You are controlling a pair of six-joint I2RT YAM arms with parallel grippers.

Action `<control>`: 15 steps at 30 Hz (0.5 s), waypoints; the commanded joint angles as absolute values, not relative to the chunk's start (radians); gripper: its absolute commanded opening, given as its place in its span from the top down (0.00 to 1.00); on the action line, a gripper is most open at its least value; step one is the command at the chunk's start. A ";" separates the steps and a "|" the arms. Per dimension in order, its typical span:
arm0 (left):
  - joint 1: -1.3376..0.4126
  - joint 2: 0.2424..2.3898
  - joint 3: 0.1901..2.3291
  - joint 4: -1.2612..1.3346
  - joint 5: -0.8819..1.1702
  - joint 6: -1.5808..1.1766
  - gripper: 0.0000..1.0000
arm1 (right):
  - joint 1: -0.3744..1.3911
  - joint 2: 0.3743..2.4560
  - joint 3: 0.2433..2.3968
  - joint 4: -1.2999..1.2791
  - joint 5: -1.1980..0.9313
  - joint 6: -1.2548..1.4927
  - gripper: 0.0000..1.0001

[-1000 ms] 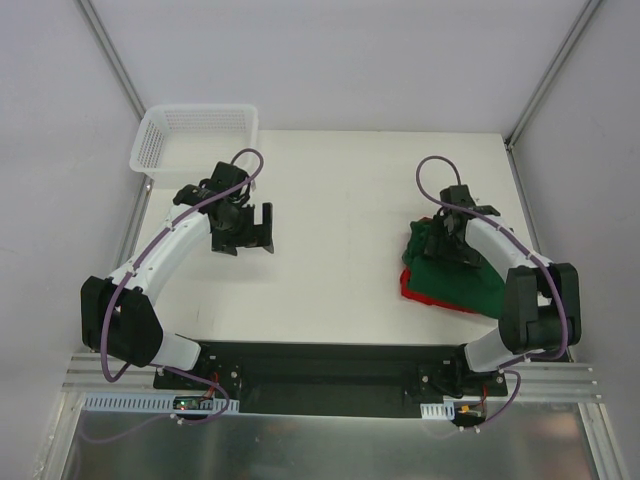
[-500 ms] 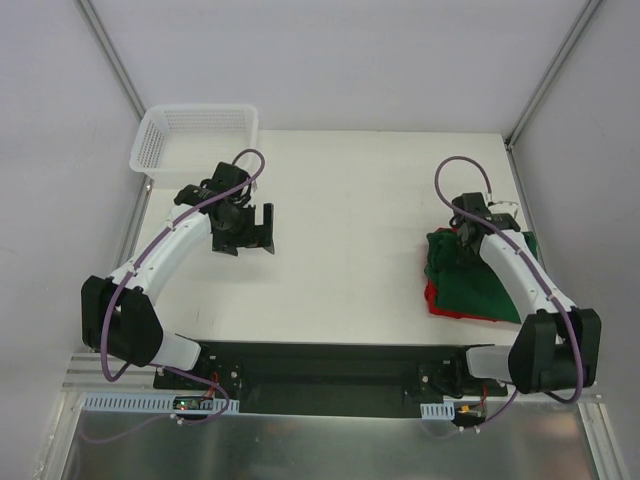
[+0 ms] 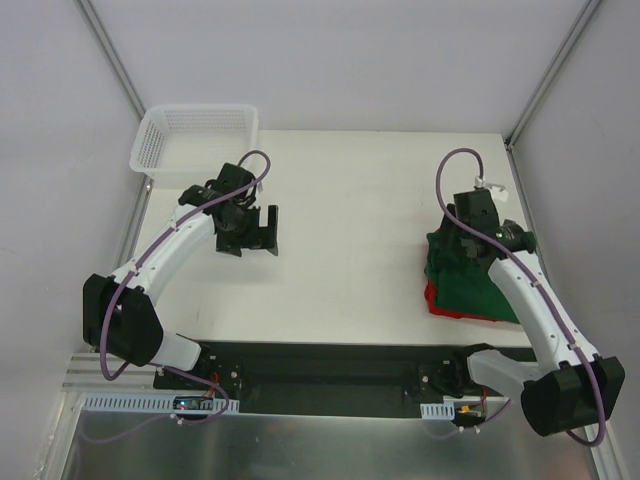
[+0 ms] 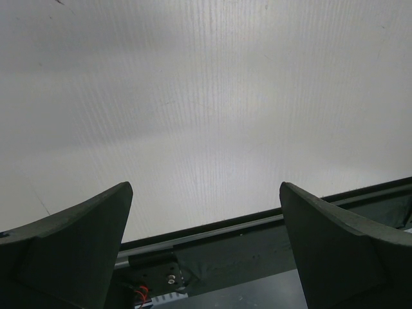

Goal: Fold and stack the t-shirts

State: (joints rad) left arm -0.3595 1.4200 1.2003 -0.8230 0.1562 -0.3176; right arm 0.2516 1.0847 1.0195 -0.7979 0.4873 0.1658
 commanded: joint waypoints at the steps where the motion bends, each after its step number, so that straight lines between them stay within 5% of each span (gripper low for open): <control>1: -0.370 1.405 1.226 -0.827 0.163 -0.313 0.01 | 0.255 1.198 0.974 -0.628 0.278 0.127 0.04; 15: -0.370 1.391 1.209 -0.825 0.141 -0.299 0.01 | 0.388 1.564 1.153 -0.592 0.380 0.101 0.04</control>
